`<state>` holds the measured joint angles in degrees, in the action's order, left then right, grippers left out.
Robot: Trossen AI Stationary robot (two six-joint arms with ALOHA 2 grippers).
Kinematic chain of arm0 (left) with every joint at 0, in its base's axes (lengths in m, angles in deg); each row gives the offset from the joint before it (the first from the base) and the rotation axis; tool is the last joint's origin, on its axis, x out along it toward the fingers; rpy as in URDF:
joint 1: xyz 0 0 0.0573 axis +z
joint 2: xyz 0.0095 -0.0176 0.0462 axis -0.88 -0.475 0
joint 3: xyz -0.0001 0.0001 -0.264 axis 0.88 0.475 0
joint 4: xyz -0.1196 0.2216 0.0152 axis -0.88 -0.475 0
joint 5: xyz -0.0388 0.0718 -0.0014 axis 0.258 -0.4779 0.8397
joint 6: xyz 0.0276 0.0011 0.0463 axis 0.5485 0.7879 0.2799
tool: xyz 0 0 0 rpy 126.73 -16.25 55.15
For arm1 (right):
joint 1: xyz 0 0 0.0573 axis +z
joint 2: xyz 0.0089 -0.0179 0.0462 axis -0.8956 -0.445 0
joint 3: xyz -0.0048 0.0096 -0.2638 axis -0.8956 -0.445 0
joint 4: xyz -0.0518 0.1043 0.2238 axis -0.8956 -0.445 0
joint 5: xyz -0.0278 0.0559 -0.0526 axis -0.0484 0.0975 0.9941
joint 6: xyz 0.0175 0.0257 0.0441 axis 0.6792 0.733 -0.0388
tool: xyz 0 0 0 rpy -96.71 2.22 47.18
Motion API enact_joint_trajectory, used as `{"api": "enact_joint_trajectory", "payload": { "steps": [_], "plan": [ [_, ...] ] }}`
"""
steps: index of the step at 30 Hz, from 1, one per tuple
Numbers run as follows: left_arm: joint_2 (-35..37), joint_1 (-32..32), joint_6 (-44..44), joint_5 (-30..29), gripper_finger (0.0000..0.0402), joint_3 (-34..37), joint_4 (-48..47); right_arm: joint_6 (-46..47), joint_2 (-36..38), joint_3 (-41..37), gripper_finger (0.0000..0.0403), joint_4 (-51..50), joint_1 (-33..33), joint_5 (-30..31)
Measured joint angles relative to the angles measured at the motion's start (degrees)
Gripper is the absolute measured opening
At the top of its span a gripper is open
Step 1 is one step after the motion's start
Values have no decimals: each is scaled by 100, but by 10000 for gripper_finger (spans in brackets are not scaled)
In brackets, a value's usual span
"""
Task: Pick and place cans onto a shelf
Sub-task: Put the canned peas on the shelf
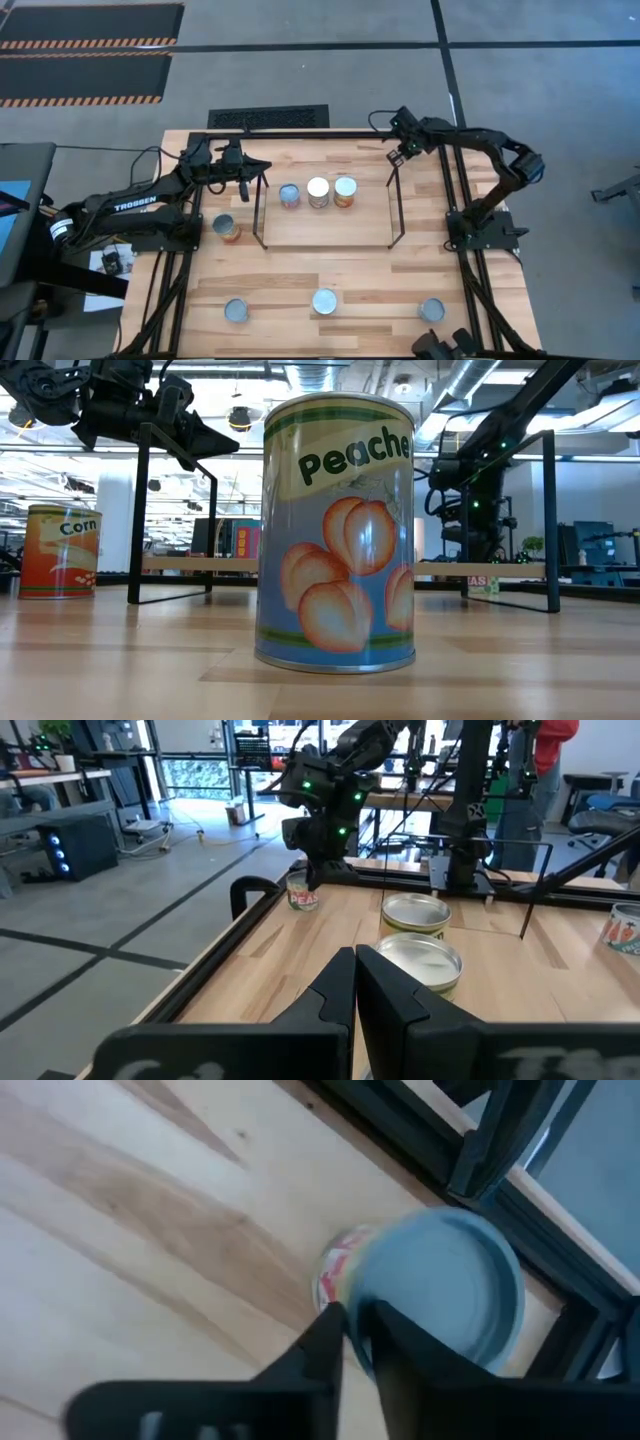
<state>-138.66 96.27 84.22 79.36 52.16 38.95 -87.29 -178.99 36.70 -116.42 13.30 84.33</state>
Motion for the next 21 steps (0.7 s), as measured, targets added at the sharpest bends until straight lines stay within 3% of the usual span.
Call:
{"api": "enact_joint_trajectory", "payload": {
  "steps": [4, 12, 15, 21],
  "plan": [
    [1, 0, 15, 0, 0, 0, 30, -34, 531, 210, 11, -625, -2, -90],
    [1, 0, 17, 2, 0, 0, 28, 105, 1814, 1304, 10, -1756, 201, 332],
    [-2, 0, 17, 2, 0, 0, 26, 184, 2248, 1817, 5, -2159, 492, 582],
    [0, 1, 17, 2, 0, -1, 26, 307, 2808, 2679, 11, -1861, 1548, 593]
  ]
}}
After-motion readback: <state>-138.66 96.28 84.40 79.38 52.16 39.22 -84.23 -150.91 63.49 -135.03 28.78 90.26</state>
